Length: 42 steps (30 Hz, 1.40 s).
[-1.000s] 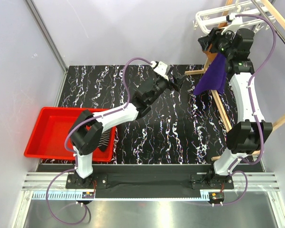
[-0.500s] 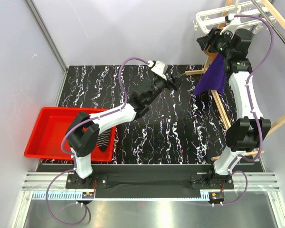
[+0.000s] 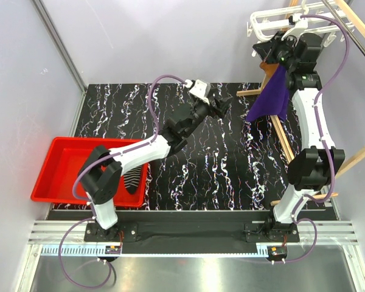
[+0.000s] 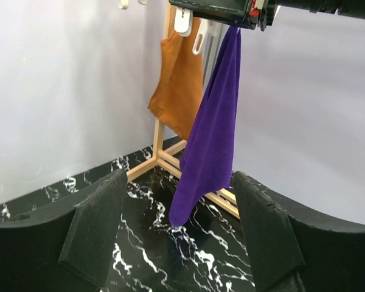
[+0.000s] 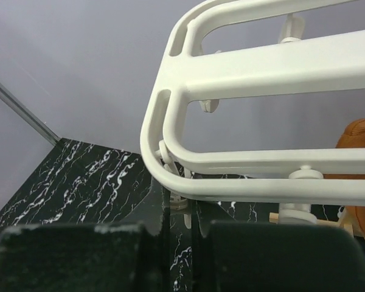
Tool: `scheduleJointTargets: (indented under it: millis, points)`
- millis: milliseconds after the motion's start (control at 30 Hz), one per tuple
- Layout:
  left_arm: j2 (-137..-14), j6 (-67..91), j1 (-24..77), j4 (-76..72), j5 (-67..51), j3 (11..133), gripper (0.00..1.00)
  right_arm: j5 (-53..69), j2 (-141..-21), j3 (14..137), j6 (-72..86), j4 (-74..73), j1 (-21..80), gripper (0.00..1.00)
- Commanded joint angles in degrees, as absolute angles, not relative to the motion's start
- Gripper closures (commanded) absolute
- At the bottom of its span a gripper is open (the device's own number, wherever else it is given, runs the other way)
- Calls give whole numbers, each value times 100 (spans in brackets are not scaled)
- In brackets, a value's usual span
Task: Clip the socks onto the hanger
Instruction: Open the clamp at the hanger, then pick up the sock from the bin.
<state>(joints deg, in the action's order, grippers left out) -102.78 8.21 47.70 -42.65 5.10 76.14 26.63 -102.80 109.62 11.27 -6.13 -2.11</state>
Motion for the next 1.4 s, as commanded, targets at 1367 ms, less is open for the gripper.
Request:
scheduleJointTargets:
  millis: [1367]
  points:
    - [-6205,4598,1161,3913,1847,4844,46,2382,-9220,10793,1679,-2259,-123,100]
